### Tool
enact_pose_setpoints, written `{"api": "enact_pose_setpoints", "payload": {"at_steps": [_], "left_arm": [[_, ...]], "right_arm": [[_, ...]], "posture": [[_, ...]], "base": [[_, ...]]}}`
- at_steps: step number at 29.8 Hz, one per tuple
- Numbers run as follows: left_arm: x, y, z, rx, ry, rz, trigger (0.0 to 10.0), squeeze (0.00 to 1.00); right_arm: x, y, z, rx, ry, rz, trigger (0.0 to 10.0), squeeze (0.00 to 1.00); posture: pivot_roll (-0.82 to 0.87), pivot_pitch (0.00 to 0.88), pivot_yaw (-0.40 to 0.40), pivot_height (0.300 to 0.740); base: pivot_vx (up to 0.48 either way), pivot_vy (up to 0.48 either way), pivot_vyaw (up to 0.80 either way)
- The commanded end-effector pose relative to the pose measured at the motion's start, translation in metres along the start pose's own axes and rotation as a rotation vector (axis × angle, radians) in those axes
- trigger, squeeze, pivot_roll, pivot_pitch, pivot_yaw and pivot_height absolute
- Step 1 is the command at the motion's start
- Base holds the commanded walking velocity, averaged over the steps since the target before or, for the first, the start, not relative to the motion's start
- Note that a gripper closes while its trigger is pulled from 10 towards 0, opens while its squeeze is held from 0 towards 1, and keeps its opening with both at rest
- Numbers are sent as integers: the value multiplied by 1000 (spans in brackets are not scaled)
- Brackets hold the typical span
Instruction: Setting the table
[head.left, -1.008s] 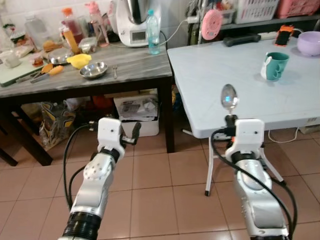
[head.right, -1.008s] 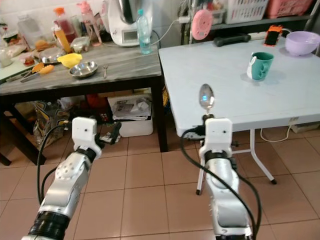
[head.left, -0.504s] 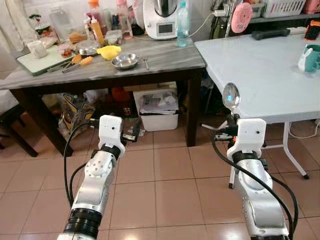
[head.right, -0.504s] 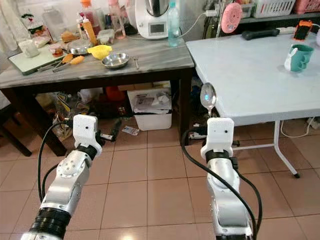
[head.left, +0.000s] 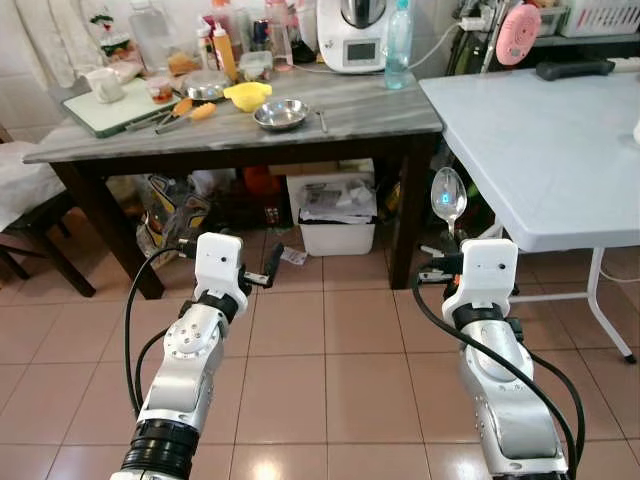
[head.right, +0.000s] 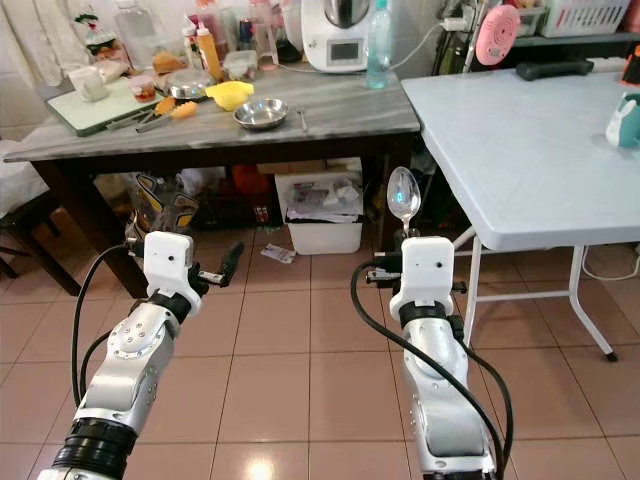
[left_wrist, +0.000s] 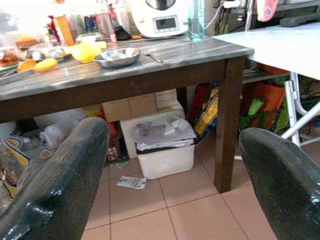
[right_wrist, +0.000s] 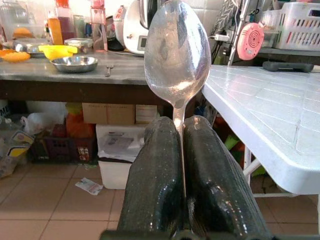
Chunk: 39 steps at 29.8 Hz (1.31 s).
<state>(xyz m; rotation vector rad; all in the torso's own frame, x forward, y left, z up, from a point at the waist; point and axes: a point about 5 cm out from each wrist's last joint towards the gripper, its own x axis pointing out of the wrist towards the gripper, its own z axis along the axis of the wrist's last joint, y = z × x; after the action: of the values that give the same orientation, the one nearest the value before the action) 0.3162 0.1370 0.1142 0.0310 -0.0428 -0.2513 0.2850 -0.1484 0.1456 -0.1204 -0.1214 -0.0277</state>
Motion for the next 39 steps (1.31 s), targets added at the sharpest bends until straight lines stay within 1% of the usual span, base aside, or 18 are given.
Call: {"api": "enact_pose_setpoints", "payload": {"at_steps": [1,7,23,30,36,39], "left_arm": [[-1,3,4,-1,-15,-1,10000,0],[-1,1,3,-16,-13,-8,10000,0],[-1,-1,4,-27,-16,-32,10000,0],[-1,-2,3,-29,-11,-38,10000,0],[-1,-6,3,-34,-9,-48,10000,0],[-1,-7,3,-37,-10,-51,10000,0]], "right_arm": [[1,-1,6,5,-23,-4,10000,0],[1,-1,5,1,-22,-2,10000,0],[0,-1,5,4,-19,-13,10000,0],[1,-2,3,15,-9,-24,10000,0],[1,-2,3,22,-2,-27,10000,0],[1,-2,2,28,1,-27,10000,0]], "posture": [[-123,0,87,740],[-124,0,88,740],[-124,0,94,740],[-125,0,95,740],[-128,0,97,740],[-127,0,97,740]], "base": [[296,0,0],[314,0,0],[365,0,498],[382,0,0],[382,0,0],[384,0,-696]]}}
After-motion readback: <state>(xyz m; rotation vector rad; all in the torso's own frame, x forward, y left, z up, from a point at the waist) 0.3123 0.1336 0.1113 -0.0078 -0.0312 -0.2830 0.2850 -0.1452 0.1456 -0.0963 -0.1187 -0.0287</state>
